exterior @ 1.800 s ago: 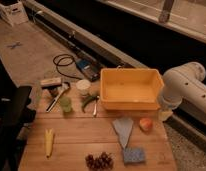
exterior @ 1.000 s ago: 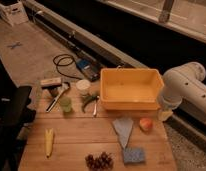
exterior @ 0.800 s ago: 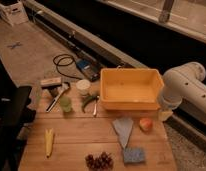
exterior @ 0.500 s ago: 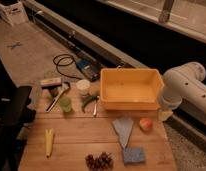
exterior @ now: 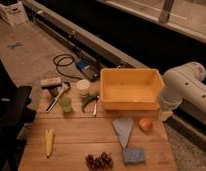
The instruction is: Place banana in paper cup
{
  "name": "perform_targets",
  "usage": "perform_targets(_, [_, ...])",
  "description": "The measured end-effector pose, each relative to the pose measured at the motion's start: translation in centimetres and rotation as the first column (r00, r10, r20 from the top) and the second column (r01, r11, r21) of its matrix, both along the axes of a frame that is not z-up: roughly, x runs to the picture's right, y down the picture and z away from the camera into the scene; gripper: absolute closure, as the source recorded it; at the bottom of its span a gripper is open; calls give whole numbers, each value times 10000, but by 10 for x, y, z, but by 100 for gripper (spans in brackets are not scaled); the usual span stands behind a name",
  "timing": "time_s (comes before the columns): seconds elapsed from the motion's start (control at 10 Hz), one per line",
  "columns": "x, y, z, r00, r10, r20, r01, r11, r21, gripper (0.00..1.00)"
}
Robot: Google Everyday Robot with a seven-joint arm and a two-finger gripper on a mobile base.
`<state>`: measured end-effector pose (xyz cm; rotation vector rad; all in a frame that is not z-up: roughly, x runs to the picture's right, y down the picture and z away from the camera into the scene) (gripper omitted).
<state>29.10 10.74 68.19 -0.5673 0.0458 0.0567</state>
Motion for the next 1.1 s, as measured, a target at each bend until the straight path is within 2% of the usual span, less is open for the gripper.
perform_targets(0.3, [0,-1,-1,9999,-139,-46,140,9999,93,35])
perform_targets(0.5, [-9,-10,-10,9966,-808,157,801,9960,393,35])
perform_targets(0.7, [-42,-21,-19,9821,-1785,605,1743,9823,687,35])
perform_targets(0.8, [-66,-23,-22,9683,-2327,903,2257,9708,816,35])
perform_targets(1.0, [-119,-22,-27,9278,-3328,1683,3177,9417,1109,35])
perform_targets(1.1, [-148,-18,-34,8915,-3851,2385,3632,9224,1315,35])
